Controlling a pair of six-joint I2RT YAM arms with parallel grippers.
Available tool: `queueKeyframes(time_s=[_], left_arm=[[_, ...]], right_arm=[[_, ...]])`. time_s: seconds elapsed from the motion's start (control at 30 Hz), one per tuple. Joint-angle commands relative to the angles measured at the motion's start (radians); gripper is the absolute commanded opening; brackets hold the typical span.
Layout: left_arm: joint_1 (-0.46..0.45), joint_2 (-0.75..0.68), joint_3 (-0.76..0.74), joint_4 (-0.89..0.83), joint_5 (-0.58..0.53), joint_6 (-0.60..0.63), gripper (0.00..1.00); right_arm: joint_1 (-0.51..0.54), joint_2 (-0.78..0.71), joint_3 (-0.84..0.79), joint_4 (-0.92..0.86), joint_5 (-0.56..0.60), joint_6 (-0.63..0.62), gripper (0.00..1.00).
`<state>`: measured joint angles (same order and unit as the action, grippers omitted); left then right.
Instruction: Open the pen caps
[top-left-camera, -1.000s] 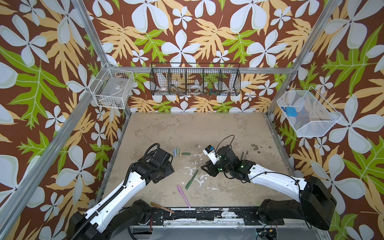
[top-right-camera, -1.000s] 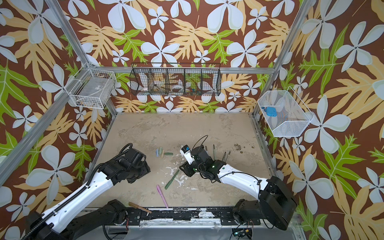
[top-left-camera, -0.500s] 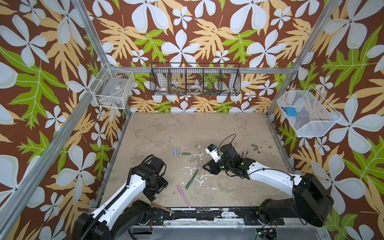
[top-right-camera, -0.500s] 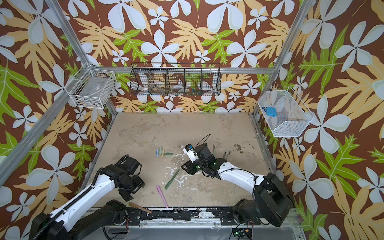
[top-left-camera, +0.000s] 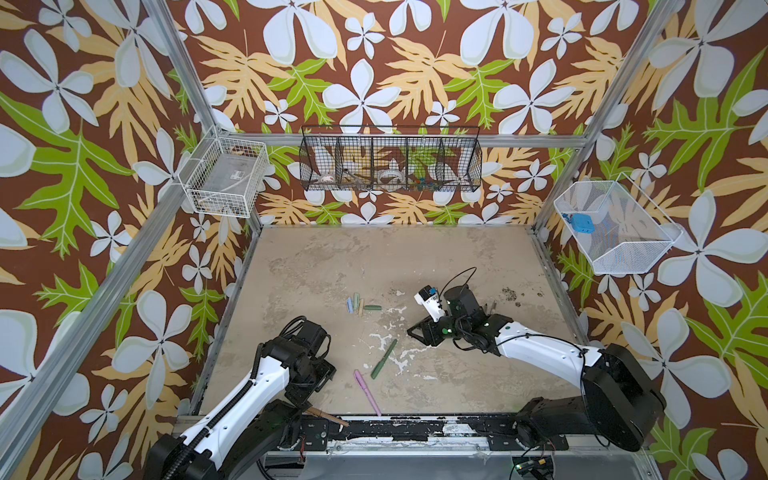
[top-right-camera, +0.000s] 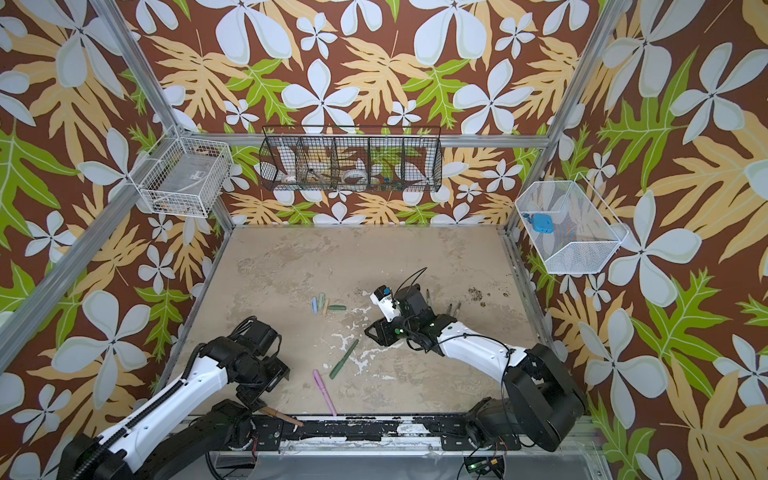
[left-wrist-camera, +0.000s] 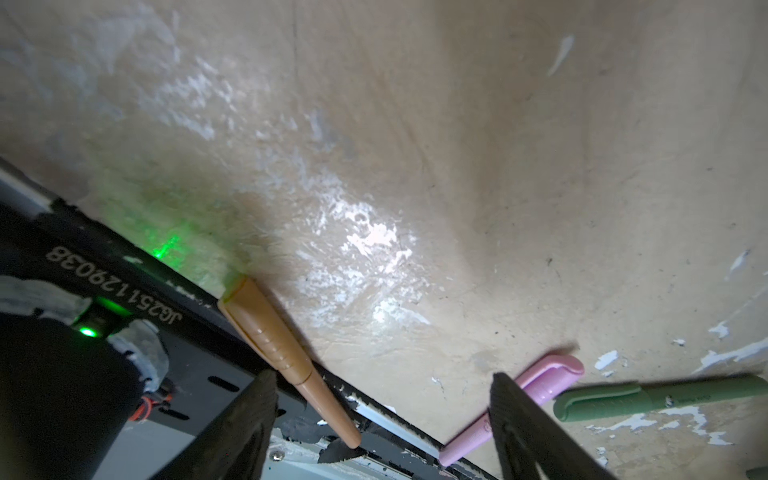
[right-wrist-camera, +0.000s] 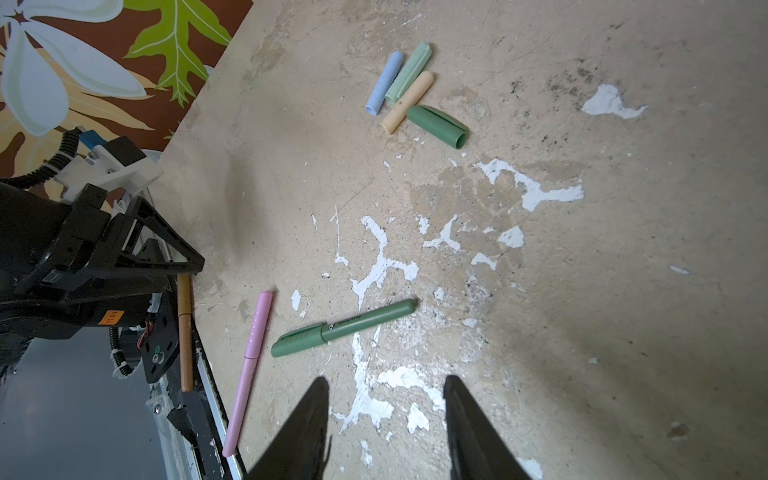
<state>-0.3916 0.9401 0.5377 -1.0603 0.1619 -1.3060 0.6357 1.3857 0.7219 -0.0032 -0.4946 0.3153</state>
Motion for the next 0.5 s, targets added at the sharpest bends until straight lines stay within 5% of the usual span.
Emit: queueKeyframes(time_s=[0.0,0.27,0.47], left_arm=[[0.002,0.050,0.022,-0.095,-0.025,0.021,0.82],[0.000,0.180,0.094,-0.144,-0.037,0.089,0.85],[-0.038,0.164,0.056,-0.130,-0.012,0.009,0.90]], right_arm=[[-0.003,0.004,-0.001,0.026,-0.025,0.013,0.45],[-0.021,0.006,-0.004,0.029,-0.035,0.015,0.45],[-0.041,0.004,-0.012,0.040,-0.063,0.022,0.45]])
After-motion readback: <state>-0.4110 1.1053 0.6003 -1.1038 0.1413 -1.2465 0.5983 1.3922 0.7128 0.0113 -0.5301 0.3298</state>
